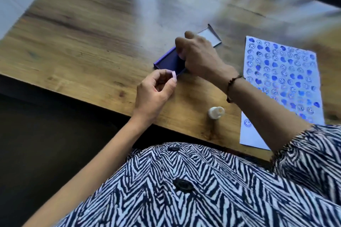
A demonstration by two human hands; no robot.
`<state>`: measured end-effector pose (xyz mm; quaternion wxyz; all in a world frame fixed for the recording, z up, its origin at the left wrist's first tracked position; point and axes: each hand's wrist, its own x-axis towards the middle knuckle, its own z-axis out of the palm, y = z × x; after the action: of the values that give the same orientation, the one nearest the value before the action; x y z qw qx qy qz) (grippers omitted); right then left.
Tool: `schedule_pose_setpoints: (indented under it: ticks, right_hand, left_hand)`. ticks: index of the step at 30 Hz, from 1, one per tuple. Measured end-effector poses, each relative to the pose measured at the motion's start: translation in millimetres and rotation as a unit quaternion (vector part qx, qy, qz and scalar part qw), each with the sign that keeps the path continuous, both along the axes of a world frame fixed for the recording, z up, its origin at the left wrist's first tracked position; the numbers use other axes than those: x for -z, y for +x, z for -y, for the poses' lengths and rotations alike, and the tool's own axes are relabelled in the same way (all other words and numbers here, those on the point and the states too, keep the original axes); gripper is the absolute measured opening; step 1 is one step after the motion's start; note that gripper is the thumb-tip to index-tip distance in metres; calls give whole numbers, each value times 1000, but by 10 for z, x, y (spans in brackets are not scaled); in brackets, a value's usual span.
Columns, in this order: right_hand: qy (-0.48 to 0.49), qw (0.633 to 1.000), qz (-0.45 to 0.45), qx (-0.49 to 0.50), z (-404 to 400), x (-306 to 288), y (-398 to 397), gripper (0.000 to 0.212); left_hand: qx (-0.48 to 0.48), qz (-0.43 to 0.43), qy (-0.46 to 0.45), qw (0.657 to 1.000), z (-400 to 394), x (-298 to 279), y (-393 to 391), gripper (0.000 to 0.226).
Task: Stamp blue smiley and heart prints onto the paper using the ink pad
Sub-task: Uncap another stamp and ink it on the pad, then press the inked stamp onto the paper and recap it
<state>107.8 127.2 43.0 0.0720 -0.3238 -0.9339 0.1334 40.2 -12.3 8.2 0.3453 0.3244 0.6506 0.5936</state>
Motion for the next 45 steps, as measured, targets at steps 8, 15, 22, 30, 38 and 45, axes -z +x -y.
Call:
schedule_pose_setpoints:
  ticks: [8,15,22,30,38,45]
  right_hand:
    - [-173,923,-268,213,188,-426,827,9]
    - [-188,830,-254,460,814,-151,2091,11]
    - [-71,873,-149,460,1018,12,2166,10]
    - [-19,889,-65,453,993,67,2050,10]
    - [3,905,34,424,965,40,1964,11]
    - [40,905,138,400,962,37,1823,12]
  left_hand:
    - [129,-29,20,991,6,-206,246,9]
    - [466,-251,110,841,-410,-558,815,20]
    - [595,-446,47,668,-745,-536,1065,32]
    - [619,-441,9,650,-823,-539,1056,26]
    - [612,-413,-18,674,-842,-550,1087,22]
    - [603,-416,-30,680,-829,-547,1102,24]
